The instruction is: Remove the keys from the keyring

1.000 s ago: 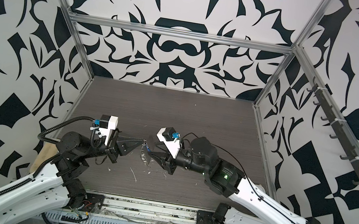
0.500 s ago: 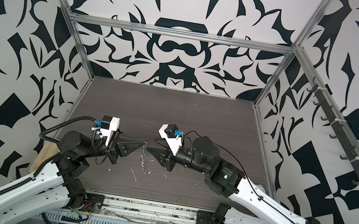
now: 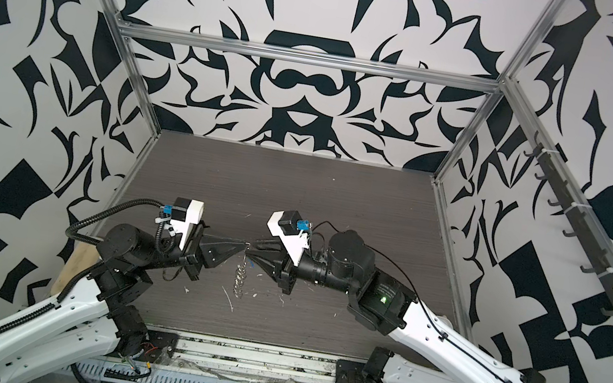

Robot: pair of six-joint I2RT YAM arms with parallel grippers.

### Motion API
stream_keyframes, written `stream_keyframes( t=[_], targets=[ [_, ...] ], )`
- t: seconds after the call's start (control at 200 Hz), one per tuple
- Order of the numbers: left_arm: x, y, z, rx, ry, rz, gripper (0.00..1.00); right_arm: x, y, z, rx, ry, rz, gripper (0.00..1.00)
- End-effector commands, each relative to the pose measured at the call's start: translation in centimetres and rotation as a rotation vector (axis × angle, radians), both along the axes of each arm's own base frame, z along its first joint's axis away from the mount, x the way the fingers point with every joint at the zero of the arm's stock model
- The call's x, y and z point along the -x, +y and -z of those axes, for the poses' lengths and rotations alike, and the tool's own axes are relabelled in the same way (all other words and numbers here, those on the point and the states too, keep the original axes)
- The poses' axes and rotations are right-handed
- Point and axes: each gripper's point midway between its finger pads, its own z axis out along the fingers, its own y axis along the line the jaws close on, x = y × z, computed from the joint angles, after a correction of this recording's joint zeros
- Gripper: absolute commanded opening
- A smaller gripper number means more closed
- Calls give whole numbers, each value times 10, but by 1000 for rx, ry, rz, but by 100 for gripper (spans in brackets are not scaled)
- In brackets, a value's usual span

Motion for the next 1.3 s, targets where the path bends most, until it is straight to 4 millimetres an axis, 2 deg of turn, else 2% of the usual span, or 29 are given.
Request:
stream_keyframes(
  t=[0.0,0.13,0.25,0.425,0.54,0.64,0.9,1.095,1.295],
  targets=[
    [7,8,-24,66,-60,-7,0,6,-1,-29,-73,-29,-27,22],
    [6,8,-24,70,-60,-12,0,6,1,-26,-65,-20,-31,16],
    [6,8,-25,71,-61,-11,0,3,1,-25,-65,-19,-11,0],
    [6,6,-23,57,-40,-1,0,0,-1,-25,-44,10,11,0],
    [5,6,-19,30,-18,-6,27,-2,-7,-15,63,34,14,0],
    [6,6,-14,3,-13,-12,35,-4,-14,-7,157,51,-2,0],
    [12,-4,-3,-99,28,69,32,2,-29,5,363,82,-92,0],
    [4,-17,10,-189,102,104,30,4,-27,10,445,96,-141,0],
    [9,-21,12,-204,98,142,27,1,-23,11,467,105,-147,0]
  ],
)
